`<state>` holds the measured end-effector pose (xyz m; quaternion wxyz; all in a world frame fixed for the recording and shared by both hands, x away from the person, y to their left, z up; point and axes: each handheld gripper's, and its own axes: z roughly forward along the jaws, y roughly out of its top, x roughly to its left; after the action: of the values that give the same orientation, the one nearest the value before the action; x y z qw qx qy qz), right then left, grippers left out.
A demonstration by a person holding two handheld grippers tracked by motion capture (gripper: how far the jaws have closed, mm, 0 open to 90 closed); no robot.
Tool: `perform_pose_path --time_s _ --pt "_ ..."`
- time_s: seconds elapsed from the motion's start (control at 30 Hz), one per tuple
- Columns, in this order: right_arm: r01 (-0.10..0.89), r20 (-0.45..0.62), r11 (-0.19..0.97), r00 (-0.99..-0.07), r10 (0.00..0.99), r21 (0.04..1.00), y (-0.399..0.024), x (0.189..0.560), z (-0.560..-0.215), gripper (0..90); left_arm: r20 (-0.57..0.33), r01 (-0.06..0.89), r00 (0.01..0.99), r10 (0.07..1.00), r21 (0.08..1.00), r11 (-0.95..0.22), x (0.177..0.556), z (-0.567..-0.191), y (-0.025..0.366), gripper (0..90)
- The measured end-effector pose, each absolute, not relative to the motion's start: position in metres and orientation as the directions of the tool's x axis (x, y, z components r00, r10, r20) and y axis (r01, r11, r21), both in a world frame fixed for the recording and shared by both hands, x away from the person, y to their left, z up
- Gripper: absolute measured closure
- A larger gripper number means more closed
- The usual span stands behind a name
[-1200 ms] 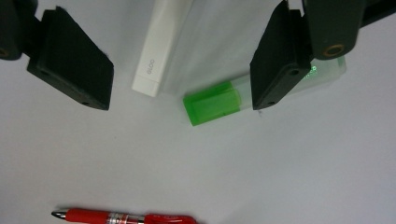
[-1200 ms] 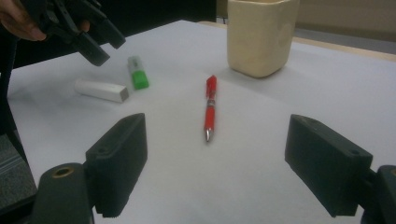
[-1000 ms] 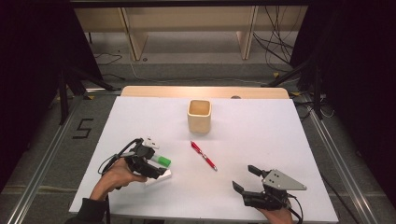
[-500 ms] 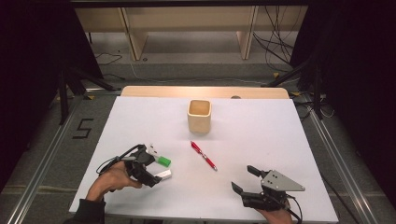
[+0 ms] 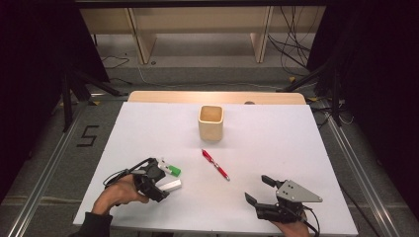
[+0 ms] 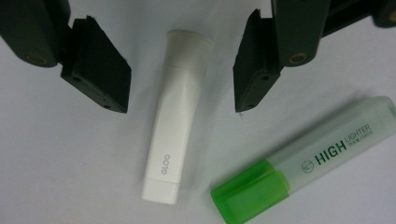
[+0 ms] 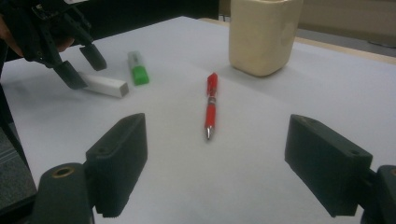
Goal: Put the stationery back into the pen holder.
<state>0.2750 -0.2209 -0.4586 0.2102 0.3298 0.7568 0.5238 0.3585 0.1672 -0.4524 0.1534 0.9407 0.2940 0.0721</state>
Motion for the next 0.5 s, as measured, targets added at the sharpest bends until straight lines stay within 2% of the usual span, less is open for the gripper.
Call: perform_pose_path --time_s 0.5 --pt "0.281 0.026 0.241 -0.698 0.716 0.929 -0.22 0.275 -0.459 22.0 0.041 0.511 0.838 0.544 0.294 -0.808 0.36 -0.463 0.167 55.2"
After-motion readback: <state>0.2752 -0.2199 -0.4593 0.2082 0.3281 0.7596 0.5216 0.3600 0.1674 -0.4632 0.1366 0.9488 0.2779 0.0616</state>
